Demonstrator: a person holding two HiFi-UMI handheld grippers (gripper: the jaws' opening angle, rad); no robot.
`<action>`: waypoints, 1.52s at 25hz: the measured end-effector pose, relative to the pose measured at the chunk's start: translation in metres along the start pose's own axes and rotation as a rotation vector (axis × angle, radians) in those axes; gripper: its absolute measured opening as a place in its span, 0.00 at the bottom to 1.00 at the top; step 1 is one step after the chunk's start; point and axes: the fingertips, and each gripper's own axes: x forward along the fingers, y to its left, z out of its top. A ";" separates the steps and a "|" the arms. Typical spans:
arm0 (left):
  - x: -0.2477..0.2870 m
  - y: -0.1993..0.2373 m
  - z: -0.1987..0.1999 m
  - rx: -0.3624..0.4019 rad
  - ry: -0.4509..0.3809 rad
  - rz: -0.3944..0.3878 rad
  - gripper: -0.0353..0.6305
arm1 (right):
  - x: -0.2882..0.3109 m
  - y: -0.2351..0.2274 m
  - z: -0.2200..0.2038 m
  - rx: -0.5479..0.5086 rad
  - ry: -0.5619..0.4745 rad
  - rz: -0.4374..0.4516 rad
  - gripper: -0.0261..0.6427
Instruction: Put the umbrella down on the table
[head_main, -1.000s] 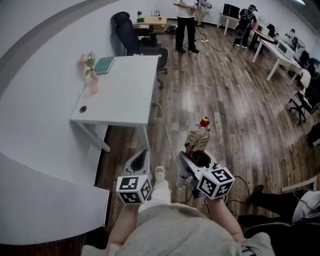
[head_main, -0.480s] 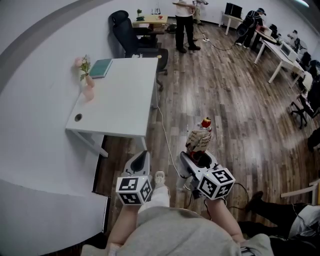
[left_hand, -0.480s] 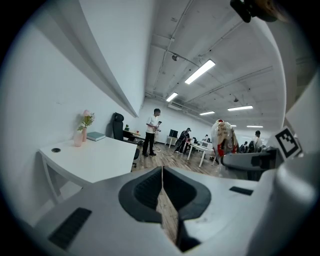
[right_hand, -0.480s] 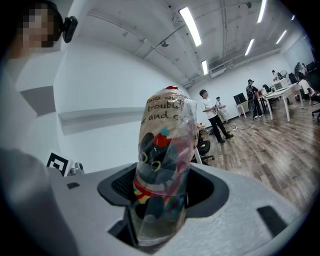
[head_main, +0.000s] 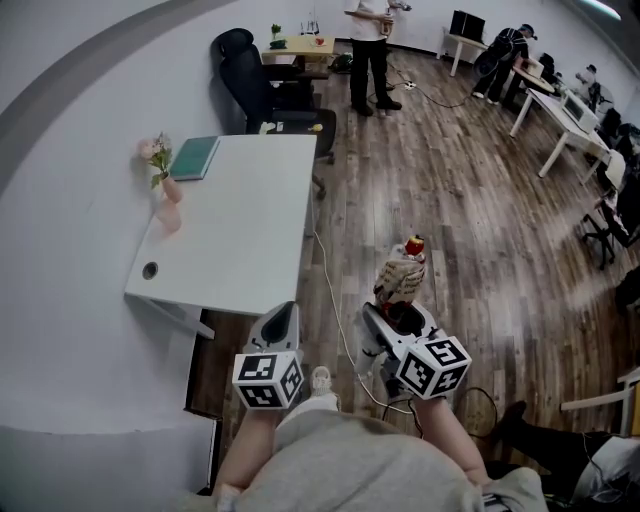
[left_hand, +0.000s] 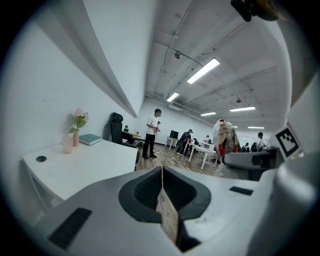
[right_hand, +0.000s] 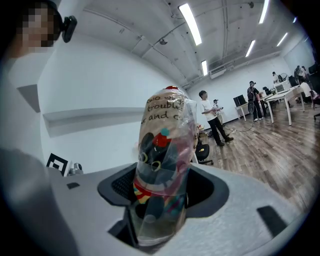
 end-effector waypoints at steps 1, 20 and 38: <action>0.010 0.004 0.006 0.001 -0.002 -0.003 0.07 | 0.010 -0.004 0.005 -0.002 -0.002 -0.001 0.45; 0.151 0.085 0.063 0.011 0.009 -0.024 0.07 | 0.166 -0.049 0.064 -0.024 -0.017 -0.006 0.45; 0.180 0.156 0.077 -0.026 -0.011 0.083 0.07 | 0.250 -0.045 0.069 -0.037 0.012 0.073 0.45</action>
